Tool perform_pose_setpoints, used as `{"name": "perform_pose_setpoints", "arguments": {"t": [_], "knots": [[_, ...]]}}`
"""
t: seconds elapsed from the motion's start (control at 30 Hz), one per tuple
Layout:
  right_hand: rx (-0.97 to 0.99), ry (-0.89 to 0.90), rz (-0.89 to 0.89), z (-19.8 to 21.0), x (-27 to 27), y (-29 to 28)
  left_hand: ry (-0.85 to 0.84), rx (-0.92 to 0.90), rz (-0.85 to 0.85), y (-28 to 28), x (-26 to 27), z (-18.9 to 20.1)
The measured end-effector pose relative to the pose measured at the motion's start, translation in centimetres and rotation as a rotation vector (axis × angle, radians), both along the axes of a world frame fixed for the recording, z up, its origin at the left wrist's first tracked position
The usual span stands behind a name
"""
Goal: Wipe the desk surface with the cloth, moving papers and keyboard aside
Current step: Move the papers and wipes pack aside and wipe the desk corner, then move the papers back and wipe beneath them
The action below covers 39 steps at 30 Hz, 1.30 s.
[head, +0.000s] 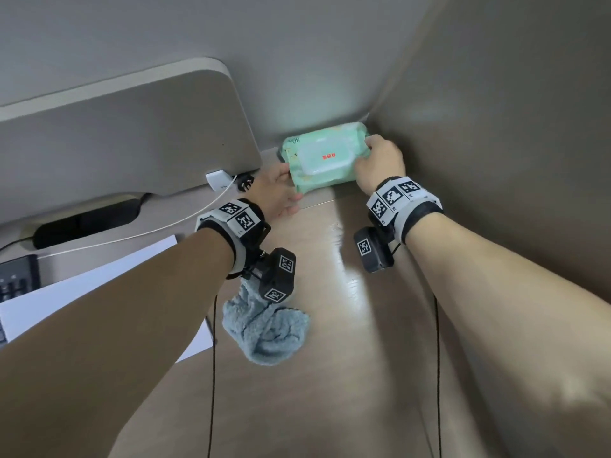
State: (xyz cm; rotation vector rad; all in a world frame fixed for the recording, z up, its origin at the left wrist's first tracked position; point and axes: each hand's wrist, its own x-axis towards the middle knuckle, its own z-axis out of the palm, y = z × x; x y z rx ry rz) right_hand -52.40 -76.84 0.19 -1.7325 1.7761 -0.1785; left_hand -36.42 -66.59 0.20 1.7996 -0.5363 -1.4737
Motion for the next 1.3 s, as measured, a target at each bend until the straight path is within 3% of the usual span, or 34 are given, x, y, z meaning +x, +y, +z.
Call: {"name": "perform_pose_setpoints", "arguments": {"t": [0.2, 0.3, 0.47, 0.57, 0.63, 0.73, 0.87, 1.0, 1.17, 1.3], "knots": [[-0.109, 0.078, 0.111, 1.6, 1.5, 3.3, -0.127, 0.025, 0.087, 3.7, 2.1, 0.6], [-0.075, 0.074, 0.312, 2.1, 3.5, 6.7, -0.275, 0.072, 0.095, 9.1, 6.7, 0.7], [0.107, 0.177, 0.651, 1.3, 8.8, 15.1, -0.601, 0.323, 0.077, 20.4, 17.7, 0.6], [0.142, 0.251, 0.688, 0.2, 12.1, 19.6, -0.778, 0.476, 0.049, 26.1, 22.2, 1.7], [0.126, 0.35, 0.689, -0.3, 13.4, 21.6, -0.811, 0.566, 0.022, 29.3, 24.1, 2.5], [0.118, 0.502, 0.642, -0.3, 14.0, 23.8, -0.783, 0.673, 0.106, 34.2, 27.0, 2.0], [0.263, 0.664, 0.589, -1.1, 13.6, 25.7, -0.64, 0.703, 0.144, 38.4, 27.9, 0.7], [0.24, 0.708, 0.496, -1.5, 13.2, 28.0, -0.46, 0.626, 0.126, 39.8, 26.5, -0.5], [0.255, 0.766, 0.44, -2.2, 12.9, 29.7, -0.357, 0.522, 0.205, 39.9, 26.5, -0.7], [0.281, 0.729, 0.447, -2.2, 12.1, 30.3, -0.104, 0.371, 0.368, 38.7, 25.3, 0.9]]}}
